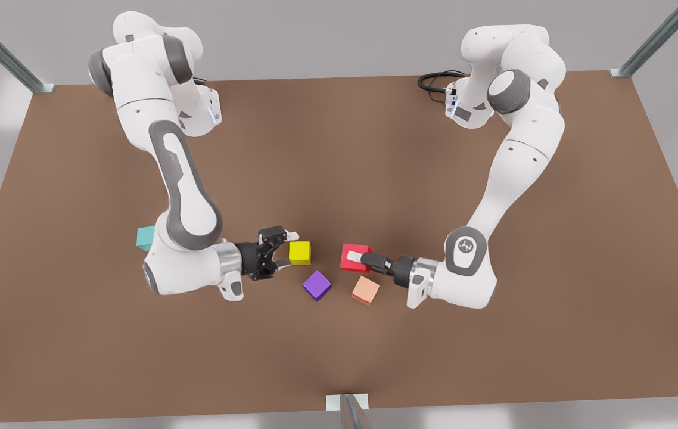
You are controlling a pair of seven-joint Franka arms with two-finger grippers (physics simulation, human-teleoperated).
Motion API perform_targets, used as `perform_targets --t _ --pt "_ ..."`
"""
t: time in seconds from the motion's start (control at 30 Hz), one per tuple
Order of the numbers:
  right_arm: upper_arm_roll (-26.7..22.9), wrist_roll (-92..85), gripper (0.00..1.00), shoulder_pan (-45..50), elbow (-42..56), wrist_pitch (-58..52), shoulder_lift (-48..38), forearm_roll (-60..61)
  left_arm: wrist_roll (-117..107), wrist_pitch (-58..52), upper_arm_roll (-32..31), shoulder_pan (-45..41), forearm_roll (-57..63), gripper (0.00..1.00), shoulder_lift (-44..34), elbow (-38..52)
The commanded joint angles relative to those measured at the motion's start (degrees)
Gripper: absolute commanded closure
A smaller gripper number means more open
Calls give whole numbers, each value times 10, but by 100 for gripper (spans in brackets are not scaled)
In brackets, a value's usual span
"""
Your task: Pick up red wooden cube and pass to hand red wooden cube and place in blue wooden cube
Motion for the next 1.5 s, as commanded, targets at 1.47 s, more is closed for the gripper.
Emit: perform_targets --t 1.47 --pt "70 -893 0 50 -149 248 -6 407 117 33 0 -7 -62 44 4 -6"
